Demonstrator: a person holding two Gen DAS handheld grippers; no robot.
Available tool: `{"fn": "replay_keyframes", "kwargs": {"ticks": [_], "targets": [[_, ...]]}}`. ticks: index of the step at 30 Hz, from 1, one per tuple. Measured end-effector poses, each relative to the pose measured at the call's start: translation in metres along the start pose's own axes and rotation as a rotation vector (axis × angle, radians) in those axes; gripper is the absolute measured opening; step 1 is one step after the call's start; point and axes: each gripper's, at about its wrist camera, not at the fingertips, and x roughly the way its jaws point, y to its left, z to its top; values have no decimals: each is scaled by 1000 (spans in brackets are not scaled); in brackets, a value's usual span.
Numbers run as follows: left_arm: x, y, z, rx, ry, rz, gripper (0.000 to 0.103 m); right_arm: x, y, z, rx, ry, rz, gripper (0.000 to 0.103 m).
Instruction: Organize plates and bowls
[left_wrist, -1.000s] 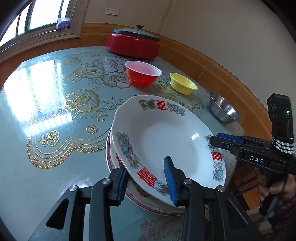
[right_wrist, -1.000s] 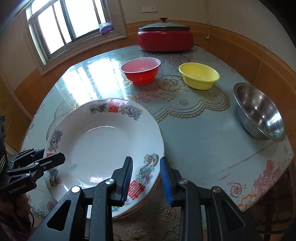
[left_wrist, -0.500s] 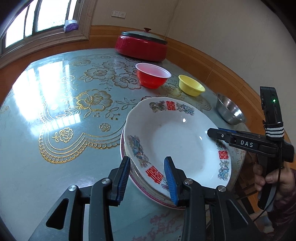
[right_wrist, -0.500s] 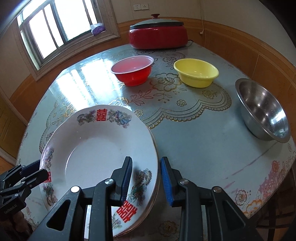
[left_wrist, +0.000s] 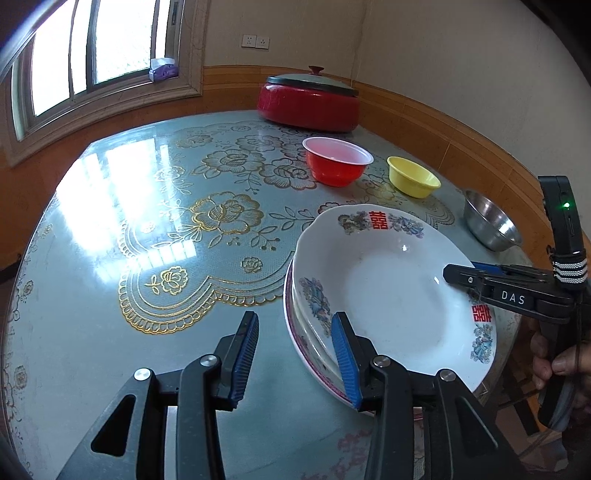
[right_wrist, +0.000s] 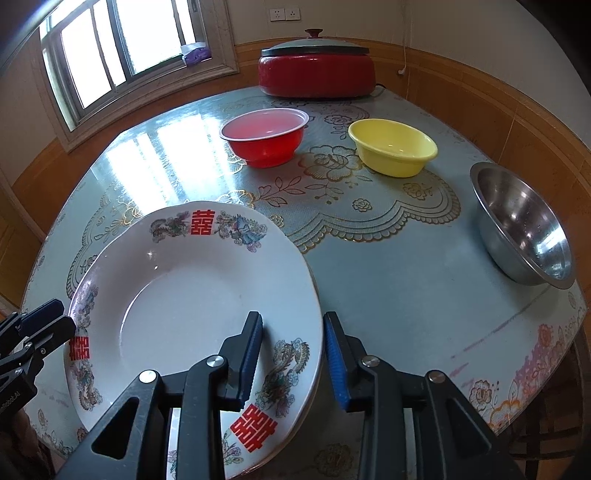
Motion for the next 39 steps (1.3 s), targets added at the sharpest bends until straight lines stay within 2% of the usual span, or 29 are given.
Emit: {"fn": "replay_keyframes", "kwargs": {"ticks": [10, 14, 17, 23, 29, 39], "targets": [[-6, -3, 4, 33, -32, 28, 45, -3, 4, -3, -4, -3, -28, 36], [-12, -4, 9, 47, -83, 91, 49, -3, 10, -6, -16, -8, -60, 38], [-18, 2, 16, 9, -124, 123, 52, -3, 12, -7, -6, -13, -73, 39], [-25, 17, 24, -52, -153, 153, 57, -6, 5, -10, 48, -12, -50, 39], [-26, 10, 26, -16, -149, 118, 58, -15, 0, -18, 91, -24, -23, 39], [-16, -36, 33, 107, -136, 42, 60, -35, -17, -24, 120, -72, -38, 39]]}}
